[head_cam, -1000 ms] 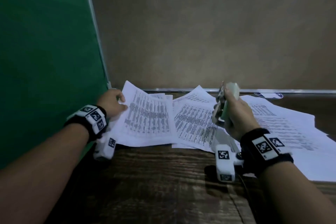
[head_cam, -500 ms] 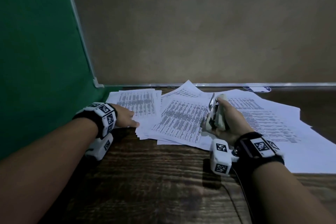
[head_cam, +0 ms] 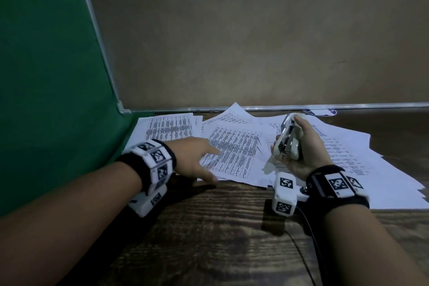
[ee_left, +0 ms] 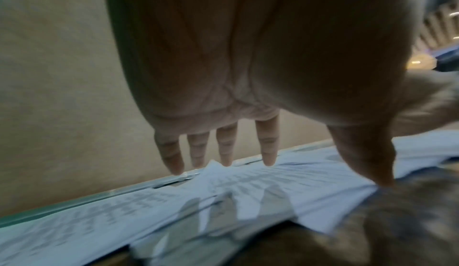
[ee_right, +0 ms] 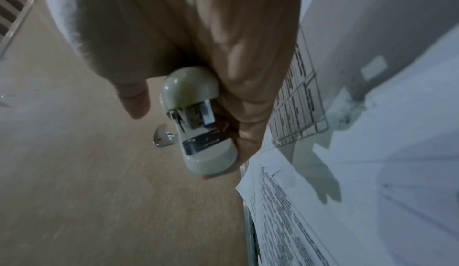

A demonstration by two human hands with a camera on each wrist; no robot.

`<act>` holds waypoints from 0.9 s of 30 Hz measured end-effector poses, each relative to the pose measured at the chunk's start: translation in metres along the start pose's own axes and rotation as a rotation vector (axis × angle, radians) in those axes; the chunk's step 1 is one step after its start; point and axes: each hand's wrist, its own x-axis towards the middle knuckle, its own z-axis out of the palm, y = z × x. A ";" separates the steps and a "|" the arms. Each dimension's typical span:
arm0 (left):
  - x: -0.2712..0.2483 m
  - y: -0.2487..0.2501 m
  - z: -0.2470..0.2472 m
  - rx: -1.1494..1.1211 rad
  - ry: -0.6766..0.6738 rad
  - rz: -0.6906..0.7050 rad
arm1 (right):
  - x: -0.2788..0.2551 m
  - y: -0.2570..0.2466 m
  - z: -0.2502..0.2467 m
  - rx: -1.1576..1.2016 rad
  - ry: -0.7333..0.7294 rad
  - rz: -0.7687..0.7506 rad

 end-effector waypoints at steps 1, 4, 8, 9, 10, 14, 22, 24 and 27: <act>0.001 0.014 0.003 0.009 -0.020 0.041 | -0.002 -0.001 -0.004 0.015 -0.003 0.009; 0.010 0.044 0.012 0.031 -0.046 0.118 | -0.009 -0.005 -0.021 0.064 -0.002 0.018; 0.009 0.056 0.012 0.017 -0.058 0.092 | -0.020 -0.014 -0.043 0.177 -0.010 0.024; 0.006 0.060 0.011 0.038 -0.033 0.095 | -0.023 -0.017 -0.049 0.202 -0.022 0.013; 0.002 0.063 0.011 0.062 -0.020 0.095 | -0.025 -0.020 -0.053 0.219 -0.039 -0.003; -0.027 0.085 0.015 0.121 -0.064 0.082 | -0.029 -0.027 -0.065 0.263 -0.094 -0.040; -0.086 0.114 0.033 0.230 -0.073 0.078 | -0.032 -0.015 -0.051 0.126 -0.071 0.052; -0.091 0.117 0.039 0.331 -0.041 0.081 | -0.033 -0.013 -0.048 0.096 -0.088 0.049; -0.104 0.120 0.046 0.482 -0.049 0.075 | -0.035 -0.010 -0.044 0.051 -0.111 0.054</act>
